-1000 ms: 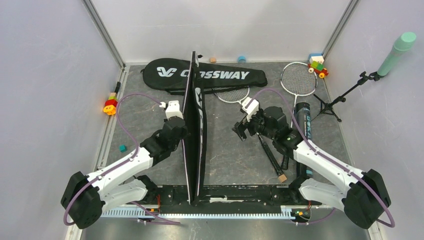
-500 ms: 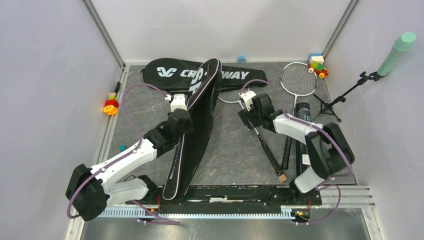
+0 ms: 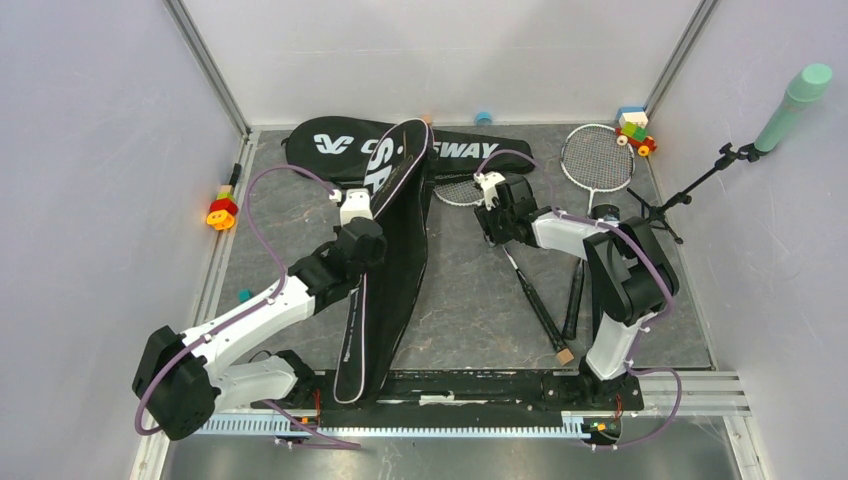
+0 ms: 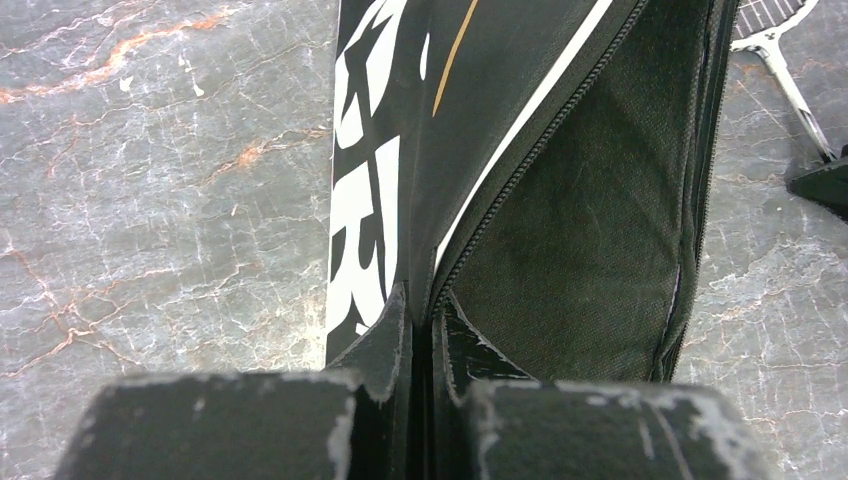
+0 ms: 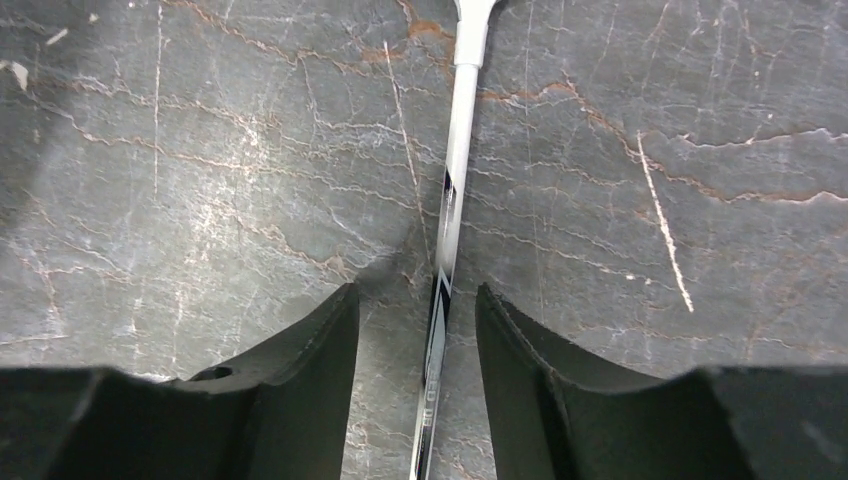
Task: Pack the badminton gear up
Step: Pick up the racket from the center of the board.
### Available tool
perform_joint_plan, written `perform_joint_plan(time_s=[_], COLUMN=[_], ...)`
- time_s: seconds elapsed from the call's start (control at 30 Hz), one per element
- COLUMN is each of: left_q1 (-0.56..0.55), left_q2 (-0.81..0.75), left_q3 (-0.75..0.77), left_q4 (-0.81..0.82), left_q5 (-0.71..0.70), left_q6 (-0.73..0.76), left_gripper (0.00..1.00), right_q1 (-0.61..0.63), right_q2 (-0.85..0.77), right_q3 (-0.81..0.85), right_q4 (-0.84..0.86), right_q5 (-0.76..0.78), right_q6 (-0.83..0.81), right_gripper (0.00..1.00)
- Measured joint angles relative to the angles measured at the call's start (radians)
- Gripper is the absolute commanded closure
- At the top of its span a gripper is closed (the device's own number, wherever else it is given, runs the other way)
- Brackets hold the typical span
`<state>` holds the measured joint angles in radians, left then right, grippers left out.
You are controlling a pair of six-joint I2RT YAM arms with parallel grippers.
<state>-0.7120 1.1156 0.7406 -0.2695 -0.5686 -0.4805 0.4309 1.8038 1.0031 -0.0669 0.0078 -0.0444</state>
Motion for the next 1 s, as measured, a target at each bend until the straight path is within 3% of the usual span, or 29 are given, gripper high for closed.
perform_joint_plan(time_s=[0.17, 0.27, 0.37, 0.4, 0.57, 0.73, 0.83, 1.0], left_q1=[0.0, 0.0, 0.0, 0.0, 0.015, 0.071, 0.104, 0.195], left_q2=[0.0, 0.0, 0.0, 0.0, 0.016, 0.066, 0.103, 0.135], left_q3=[0.001, 0.001, 0.001, 0.001, 0.002, 0.007, 0.035, 0.095], left_q4=[-0.014, -0.014, -0.014, -0.015, -0.012, 0.015, 0.02, 0.01], left_q5=[-0.034, -0.039, -0.053, -0.06, -0.078, -0.074, -0.058, -0.053], left_q6=[0.0, 0.0, 0.0, 0.0, -0.001, -0.001, -0.001, -0.009], left_gripper=[0.98, 0.98, 0.98, 0.98, 0.98, 0.98, 0.98, 0.98], right_q1=[-0.022, -0.027, -0.036, -0.038, -0.03, 0.021, 0.059, 0.093], right_q2=[0.019, 0.029, 0.032, 0.031, -0.011, -0.157, -0.29, -0.426], right_q3=[0.011, 0.012, 0.007, 0.001, -0.049, -0.156, -0.206, -0.238], right_q4=[0.008, 0.033, 0.056, 0.065, 0.08, 0.037, -0.053, -0.044], right_q5=[-0.052, -0.054, -0.052, -0.051, -0.036, -0.036, -0.116, -0.214], right_q6=[0.052, 0.074, 0.094, 0.105, 0.114, 0.1, 0.109, 0.151], right_gripper=[0.6, 0.75, 0.97, 1.0, 1.0, 1.0, 1.0, 1.0])
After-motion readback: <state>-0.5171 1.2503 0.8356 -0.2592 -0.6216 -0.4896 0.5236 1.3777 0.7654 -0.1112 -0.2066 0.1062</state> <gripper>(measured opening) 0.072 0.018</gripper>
